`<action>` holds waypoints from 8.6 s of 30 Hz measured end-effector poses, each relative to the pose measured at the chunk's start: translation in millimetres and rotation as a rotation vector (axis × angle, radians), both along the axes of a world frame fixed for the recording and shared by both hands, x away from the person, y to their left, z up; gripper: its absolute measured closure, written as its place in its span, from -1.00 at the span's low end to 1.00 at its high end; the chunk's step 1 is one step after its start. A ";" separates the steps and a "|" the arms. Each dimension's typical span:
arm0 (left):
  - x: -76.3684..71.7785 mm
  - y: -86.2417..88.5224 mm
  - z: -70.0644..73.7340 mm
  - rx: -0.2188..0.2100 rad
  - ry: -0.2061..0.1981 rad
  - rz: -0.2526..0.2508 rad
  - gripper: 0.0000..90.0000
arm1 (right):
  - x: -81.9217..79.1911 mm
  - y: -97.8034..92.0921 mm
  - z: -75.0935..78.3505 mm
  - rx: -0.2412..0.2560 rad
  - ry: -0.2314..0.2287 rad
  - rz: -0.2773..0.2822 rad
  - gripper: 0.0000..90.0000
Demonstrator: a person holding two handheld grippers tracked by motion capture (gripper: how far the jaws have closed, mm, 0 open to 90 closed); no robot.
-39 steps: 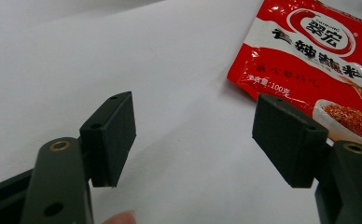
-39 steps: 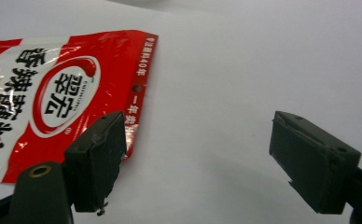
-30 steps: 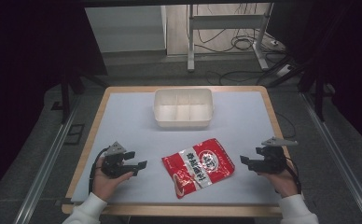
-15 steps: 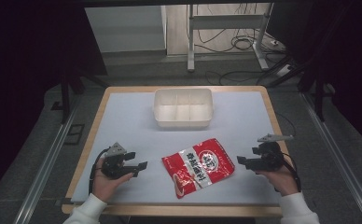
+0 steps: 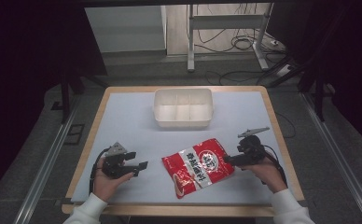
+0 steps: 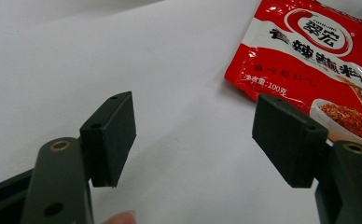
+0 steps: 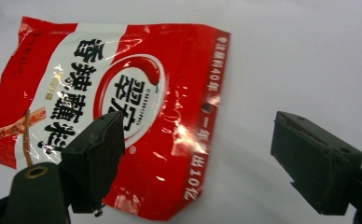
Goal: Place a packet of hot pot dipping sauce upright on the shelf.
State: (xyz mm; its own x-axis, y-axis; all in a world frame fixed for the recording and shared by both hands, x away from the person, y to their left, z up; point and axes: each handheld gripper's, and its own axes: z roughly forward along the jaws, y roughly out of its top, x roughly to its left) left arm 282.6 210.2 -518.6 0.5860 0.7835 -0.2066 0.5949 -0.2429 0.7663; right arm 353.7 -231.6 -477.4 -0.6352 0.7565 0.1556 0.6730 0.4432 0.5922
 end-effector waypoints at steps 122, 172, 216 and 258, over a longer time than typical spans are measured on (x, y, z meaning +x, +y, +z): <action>-1.6 3.9 2.4 -0.017 -0.012 -0.004 -0.34 | 21.7 72.1 112.5 -0.001 0.014 0.254 0.94; 0.2 5.9 1.7 -0.010 -0.001 0.002 -0.33 | 51.2 64.5 177.8 -0.003 -0.103 0.194 0.95; 0.6 7.8 2.1 -0.019 -0.004 -0.001 -0.34 | 104.1 75.0 185.4 0.001 -0.093 0.066 0.95; 0.9 8.5 2.0 -0.019 -0.005 -0.011 -0.34 | 145.0 92.7 178.9 0.010 -0.093 -0.030 0.95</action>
State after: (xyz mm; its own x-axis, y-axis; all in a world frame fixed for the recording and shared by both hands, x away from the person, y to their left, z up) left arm 283.5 218.7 -516.5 0.5954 0.7733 -0.2182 0.5882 -0.2345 0.7740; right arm 498.8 -138.9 -298.5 -0.6242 0.7743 0.1044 0.6279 0.4175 0.6569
